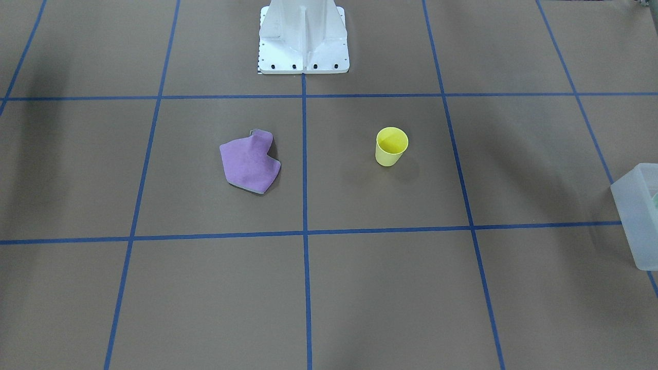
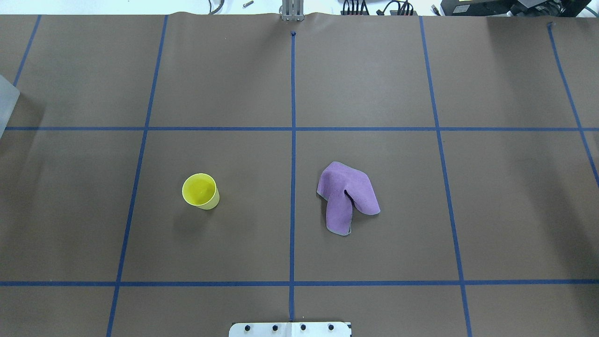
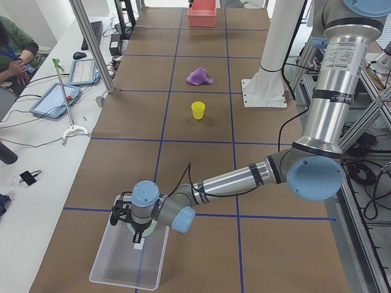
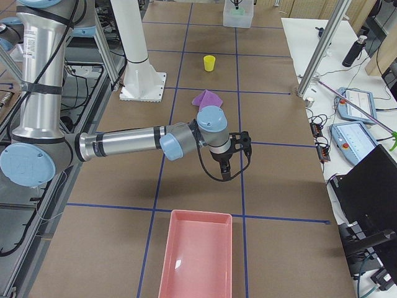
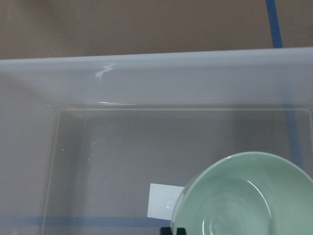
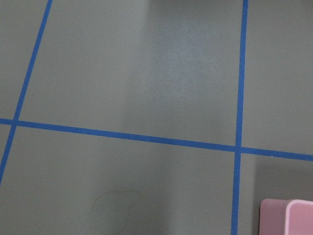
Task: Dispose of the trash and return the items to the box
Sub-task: 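Carry the green bowl with the left gripper into the clear bin, then release the bowl and move the left gripper back over the table, then lower the left gripper onto the yellow cup rim and grasp it, then carry the yellow cup with the left gripper into the bowl in the bin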
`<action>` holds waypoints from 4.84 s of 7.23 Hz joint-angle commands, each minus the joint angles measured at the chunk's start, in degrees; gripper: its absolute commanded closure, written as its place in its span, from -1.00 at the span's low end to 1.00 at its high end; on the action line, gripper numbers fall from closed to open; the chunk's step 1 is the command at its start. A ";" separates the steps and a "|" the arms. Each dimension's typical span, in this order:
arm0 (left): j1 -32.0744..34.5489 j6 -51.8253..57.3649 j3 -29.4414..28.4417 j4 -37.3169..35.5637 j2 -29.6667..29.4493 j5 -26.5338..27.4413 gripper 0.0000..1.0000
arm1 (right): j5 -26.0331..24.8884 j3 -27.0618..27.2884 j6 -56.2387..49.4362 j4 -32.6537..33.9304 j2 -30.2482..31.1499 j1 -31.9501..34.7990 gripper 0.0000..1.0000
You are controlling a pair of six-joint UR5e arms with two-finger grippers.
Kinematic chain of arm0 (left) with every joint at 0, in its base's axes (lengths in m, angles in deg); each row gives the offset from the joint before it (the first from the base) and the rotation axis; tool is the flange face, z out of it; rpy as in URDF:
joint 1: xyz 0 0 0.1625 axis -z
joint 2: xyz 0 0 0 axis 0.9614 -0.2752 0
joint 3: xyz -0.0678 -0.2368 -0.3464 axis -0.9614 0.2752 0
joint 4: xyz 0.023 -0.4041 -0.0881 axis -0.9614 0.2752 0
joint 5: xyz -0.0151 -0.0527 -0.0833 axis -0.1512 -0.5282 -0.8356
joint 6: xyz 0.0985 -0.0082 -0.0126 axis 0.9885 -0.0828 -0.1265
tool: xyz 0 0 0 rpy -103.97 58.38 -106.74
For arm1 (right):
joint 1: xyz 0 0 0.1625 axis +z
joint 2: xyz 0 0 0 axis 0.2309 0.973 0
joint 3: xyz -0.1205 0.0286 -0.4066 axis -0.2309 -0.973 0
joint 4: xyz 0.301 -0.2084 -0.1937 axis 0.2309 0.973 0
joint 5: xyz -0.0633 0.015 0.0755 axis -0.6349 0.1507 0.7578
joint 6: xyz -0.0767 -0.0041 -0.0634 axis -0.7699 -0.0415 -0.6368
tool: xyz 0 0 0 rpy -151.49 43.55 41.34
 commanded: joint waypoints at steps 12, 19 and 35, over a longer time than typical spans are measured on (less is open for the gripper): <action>-4.91 -6.46 52.80 -25.30 8.40 -14.29 -0.99 | 0.00 0.09 0.29 0.00 -0.09 -0.31 -1.00; -44.83 -45.51 55.62 -21.59 0.22 12.11 -0.95 | -0.08 0.27 0.20 0.00 0.00 -0.40 -1.00; -17.96 -26.53 48.36 -21.94 6.01 3.19 1.00 | -0.08 -0.26 0.20 0.09 0.09 -0.75 -1.00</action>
